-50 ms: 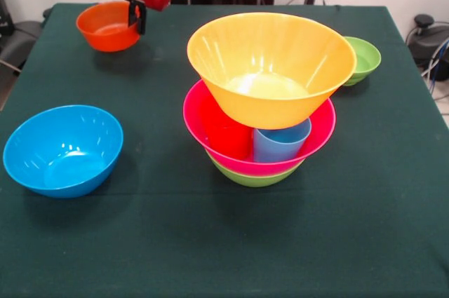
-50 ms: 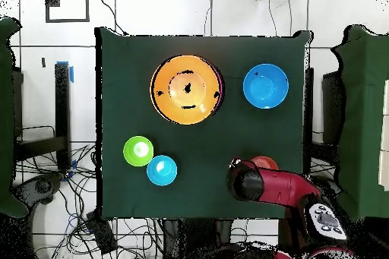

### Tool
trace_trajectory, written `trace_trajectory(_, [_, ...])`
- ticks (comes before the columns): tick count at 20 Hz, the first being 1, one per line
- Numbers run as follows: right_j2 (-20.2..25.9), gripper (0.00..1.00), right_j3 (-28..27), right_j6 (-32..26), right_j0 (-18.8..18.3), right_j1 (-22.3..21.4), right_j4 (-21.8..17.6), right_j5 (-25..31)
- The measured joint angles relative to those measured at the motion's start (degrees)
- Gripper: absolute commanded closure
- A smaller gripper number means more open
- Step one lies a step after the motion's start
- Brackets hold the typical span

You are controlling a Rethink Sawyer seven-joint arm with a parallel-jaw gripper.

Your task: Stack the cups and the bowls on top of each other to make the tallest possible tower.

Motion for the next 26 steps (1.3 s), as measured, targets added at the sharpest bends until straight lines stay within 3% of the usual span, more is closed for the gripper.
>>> trace_trajectory(15, [3.93,1.0,-1.53,0.0,0.59,-8.21,1.52,16.46])
trace_trajectory(26, [5.05,1.0,-6.78,0.0,5.33,-13.05,3.25,26.87])
